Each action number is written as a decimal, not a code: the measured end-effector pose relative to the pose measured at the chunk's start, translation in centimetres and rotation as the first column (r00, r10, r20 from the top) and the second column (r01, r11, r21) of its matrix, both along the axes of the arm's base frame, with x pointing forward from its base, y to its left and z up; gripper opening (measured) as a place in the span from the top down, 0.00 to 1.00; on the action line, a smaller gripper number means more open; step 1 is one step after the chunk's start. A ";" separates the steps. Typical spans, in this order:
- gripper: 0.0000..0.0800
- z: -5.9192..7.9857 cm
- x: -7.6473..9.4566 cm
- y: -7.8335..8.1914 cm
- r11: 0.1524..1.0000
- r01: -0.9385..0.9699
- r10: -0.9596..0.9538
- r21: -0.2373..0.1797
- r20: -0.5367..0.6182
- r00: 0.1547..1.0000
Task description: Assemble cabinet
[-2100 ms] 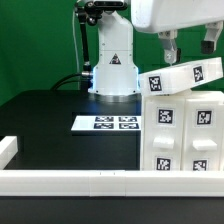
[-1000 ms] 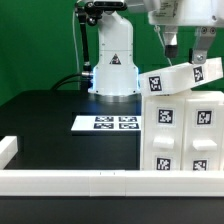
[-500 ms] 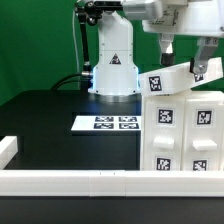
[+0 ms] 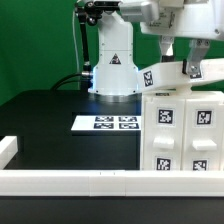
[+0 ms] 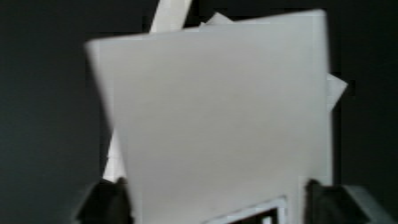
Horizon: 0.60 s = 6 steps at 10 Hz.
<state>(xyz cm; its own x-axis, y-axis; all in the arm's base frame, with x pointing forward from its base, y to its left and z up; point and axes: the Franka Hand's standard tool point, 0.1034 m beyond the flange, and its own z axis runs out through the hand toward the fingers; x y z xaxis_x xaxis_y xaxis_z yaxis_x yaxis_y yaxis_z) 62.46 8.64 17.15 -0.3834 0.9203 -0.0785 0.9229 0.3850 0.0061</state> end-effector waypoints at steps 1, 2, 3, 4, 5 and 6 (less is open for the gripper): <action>0.56 0.3 0.3 0.1 1.000 0.004 -0.004 0.003 0.013 1.000; 0.79 0.6 0.6 0.1 1.000 0.005 -0.006 0.005 0.023 1.000; 0.84 0.7 0.6 0.1 1.000 0.008 -0.008 0.005 0.026 1.000; 0.84 0.8 0.6 0.0 1.000 0.010 -0.011 0.005 0.027 1.000; 0.84 0.8 0.7 0.0 1.000 0.012 -0.012 0.006 0.028 1.000; 0.95 0.9 0.8 0.0 1.000 0.016 -0.016 0.007 0.033 0.999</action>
Offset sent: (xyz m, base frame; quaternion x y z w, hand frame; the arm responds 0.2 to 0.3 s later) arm 0.0000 0.0000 0.0000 0.0000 0.0000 0.0000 1.0000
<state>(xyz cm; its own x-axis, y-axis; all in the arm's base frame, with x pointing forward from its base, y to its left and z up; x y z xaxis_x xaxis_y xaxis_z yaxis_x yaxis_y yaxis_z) 63.30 8.65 18.09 -0.3658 0.9268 -0.0848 0.9282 0.3700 0.0391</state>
